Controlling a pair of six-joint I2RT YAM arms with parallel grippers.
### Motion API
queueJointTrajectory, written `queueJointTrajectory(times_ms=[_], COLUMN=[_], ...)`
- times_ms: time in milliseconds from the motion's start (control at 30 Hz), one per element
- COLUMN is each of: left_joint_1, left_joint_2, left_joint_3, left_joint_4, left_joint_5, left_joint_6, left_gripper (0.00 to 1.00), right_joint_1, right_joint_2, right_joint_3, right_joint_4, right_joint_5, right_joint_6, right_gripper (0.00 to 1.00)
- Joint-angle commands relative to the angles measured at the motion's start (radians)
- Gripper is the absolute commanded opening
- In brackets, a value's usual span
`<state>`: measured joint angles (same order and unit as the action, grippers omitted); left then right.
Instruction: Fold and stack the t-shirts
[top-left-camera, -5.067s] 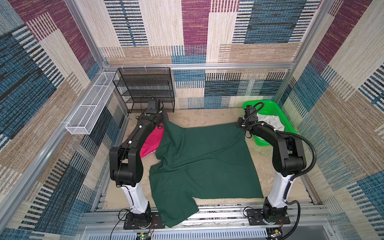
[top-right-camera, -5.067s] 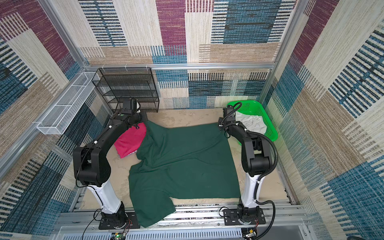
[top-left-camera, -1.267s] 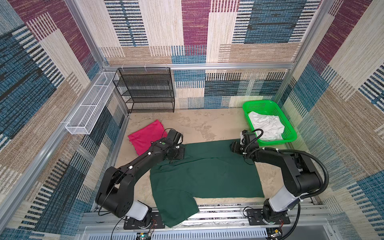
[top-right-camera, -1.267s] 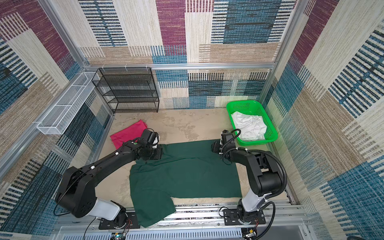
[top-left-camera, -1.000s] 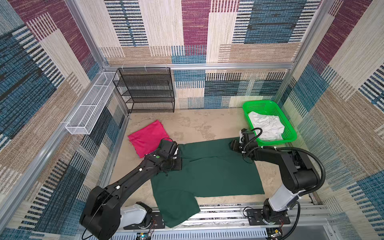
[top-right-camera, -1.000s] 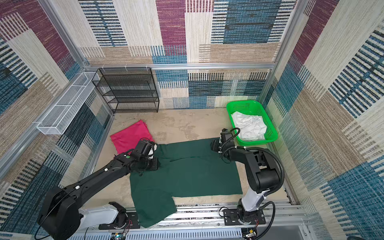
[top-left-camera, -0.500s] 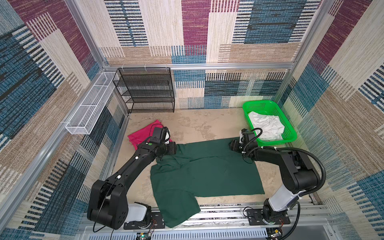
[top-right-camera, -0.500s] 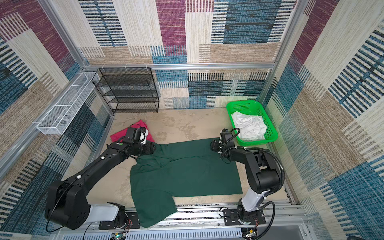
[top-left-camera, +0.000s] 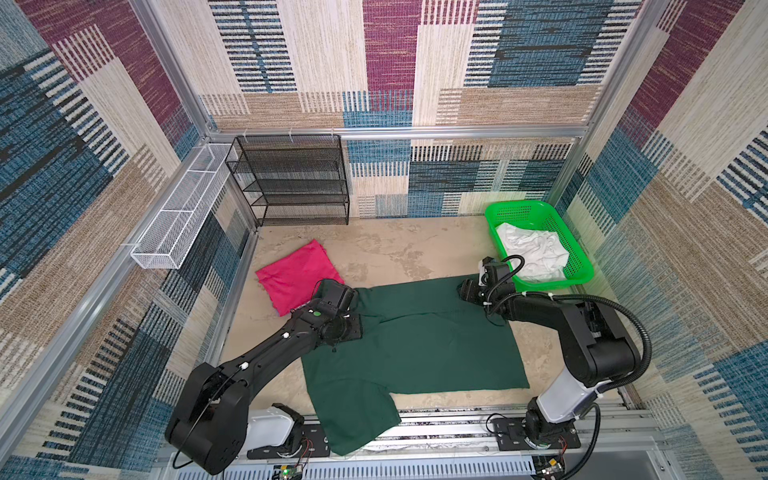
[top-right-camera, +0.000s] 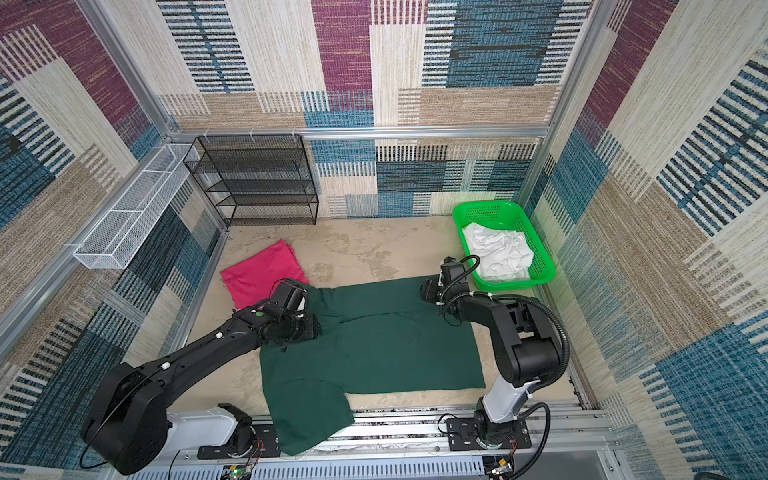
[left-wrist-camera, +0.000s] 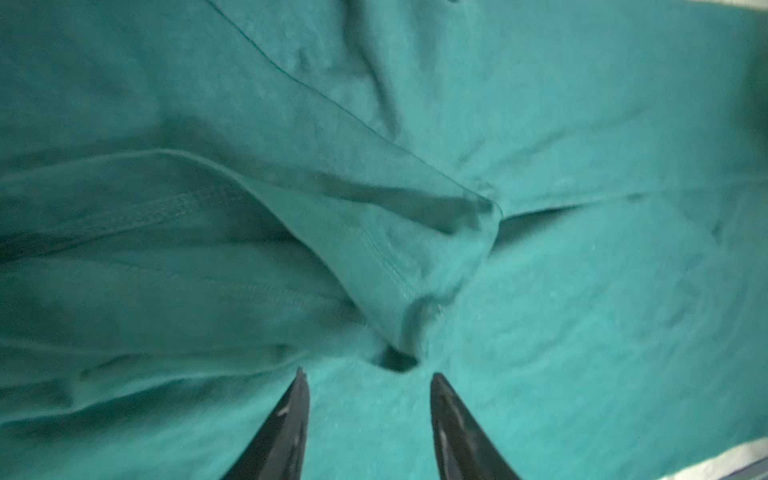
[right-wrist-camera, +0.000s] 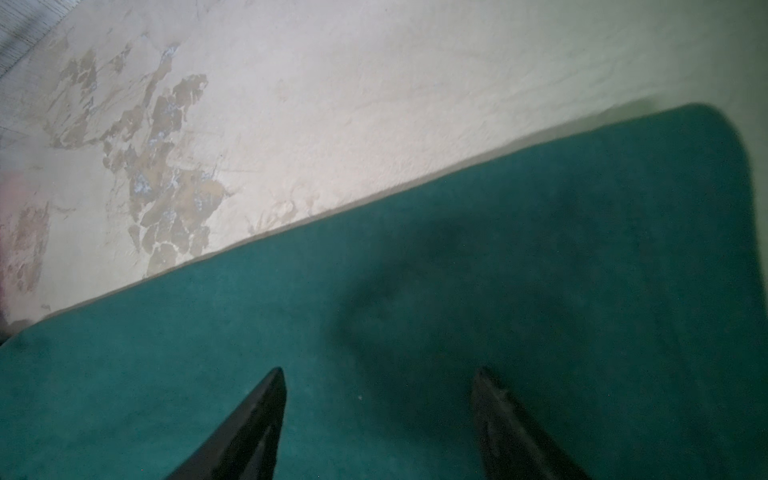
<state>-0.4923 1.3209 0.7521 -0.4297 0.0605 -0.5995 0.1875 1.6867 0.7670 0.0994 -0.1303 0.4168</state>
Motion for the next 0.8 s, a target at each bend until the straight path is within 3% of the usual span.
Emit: queueJointTrajectory(times_ms=[0, 233, 533, 767], left_joint_1=[-0.010, -0.033, -0.068, -0.199], left_joint_2=[0.022, 0.063, 0.032, -0.060], left_joint_3=[-0.011, -0.015, -0.036, -0.027], left_joint_4=[0.117, 0.138, 0.156, 0.068], left_joint_5=[0.027, -0.007, -0.027, -0.165], left_joint_6=[-0.098, -0.148, -0.176, -0.255], left_gripper=[0.47, 0.40, 0.00, 0.00], right_joint_1=[0.000, 0.000, 0.000, 0.000], right_joint_2=[-0.003, 0.009, 0.020, 0.039], right_joint_3=[-0.016, -0.028, -0.036, -0.046], right_joint_4=[-0.061, -0.049, -0.032, -0.012], right_joint_5=[-0.008, -0.022, -0.034, -0.046], right_joint_6=[0.007, 0.004, 0.001, 0.002], right_gripper=[0.72, 0.73, 0.73, 0.73])
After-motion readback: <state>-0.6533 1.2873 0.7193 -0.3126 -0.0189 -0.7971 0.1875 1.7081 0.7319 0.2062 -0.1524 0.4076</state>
